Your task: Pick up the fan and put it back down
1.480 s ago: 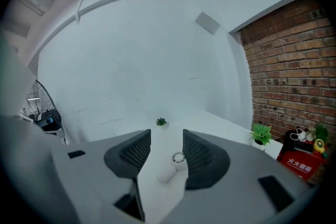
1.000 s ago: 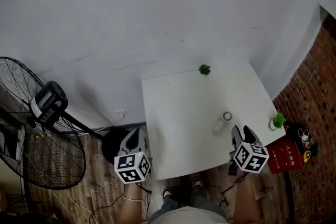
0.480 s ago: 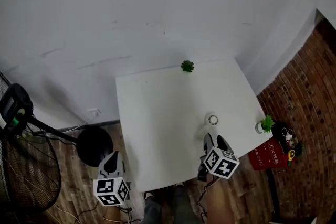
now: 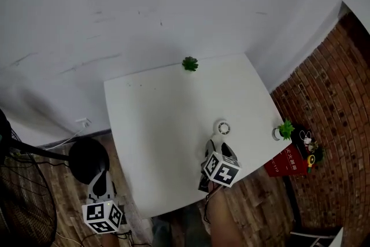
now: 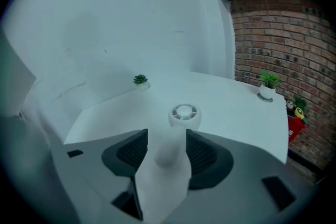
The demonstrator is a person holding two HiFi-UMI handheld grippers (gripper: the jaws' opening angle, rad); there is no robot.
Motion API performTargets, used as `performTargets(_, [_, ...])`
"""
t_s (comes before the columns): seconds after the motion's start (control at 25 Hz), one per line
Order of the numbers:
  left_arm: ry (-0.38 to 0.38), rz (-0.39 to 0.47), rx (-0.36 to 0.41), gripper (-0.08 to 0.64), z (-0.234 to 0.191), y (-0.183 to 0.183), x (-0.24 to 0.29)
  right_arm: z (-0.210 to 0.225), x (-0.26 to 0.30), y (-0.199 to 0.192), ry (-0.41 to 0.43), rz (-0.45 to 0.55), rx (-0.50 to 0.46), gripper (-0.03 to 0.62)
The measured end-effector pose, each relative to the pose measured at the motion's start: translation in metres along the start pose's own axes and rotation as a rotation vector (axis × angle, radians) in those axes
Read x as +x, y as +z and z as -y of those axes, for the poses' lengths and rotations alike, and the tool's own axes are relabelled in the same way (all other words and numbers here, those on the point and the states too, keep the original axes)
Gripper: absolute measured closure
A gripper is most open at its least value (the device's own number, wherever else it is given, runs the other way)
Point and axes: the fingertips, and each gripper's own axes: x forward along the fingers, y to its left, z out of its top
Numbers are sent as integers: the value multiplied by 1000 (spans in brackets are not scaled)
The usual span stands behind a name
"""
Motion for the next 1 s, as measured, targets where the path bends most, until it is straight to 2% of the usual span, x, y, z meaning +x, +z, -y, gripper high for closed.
performTargets(0.56, [32,-50,-38,549,-16,-15,14,10,39,-6,-114,-73,5,324])
performTargets(1.0, [36,-61,-44,549,-14,-19,20,12,50,-15,-134,-106,11,320])
